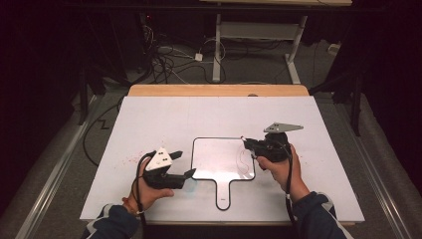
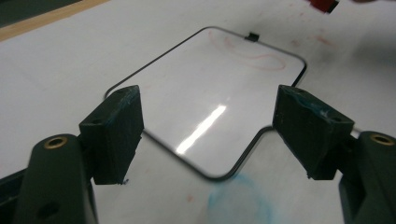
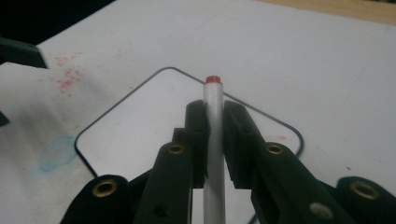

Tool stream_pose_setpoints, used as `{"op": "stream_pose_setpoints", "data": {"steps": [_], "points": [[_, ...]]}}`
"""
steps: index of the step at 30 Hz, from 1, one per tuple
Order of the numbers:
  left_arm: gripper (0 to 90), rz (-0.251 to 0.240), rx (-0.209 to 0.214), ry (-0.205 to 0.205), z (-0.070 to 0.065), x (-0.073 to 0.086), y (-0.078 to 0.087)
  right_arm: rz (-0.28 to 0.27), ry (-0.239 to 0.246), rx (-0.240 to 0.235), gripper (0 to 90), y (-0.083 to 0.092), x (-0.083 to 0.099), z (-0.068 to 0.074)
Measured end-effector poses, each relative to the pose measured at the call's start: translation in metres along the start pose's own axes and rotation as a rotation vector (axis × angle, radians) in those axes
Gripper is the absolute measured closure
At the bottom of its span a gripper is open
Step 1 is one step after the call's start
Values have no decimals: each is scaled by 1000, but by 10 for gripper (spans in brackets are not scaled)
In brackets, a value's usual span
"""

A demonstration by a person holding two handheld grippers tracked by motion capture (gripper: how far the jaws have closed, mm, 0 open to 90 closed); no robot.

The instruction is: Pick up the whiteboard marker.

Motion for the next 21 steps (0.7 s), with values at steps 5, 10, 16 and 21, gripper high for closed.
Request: {"op": "stream_pose_setpoints", "data": {"steps": [5,10,16,21], "points": [[246,-19,66,-7,-19,-17,-19,-61,37,-41,818,-1,-3,21],[266,-55,148,40,-39,-35,-39,-114,63,-82,818,-2,-6,42],[317,-70,205,131,-44,-40,-54,-170,69,-81,818,-6,-4,54],[372,-73,233,149,-52,-43,-63,-216,69,-86,818,-6,-3,58]]}}
Point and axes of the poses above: each handheld gripper's, and its own axes: y roughly backward along the jaws, x roughly out of its underside, z roughly to its left, the point moved 3 cm from there along -y, roughly forward along the jaws, and after that the axes turned 7 degrees about -x, right-handed, at the moved point
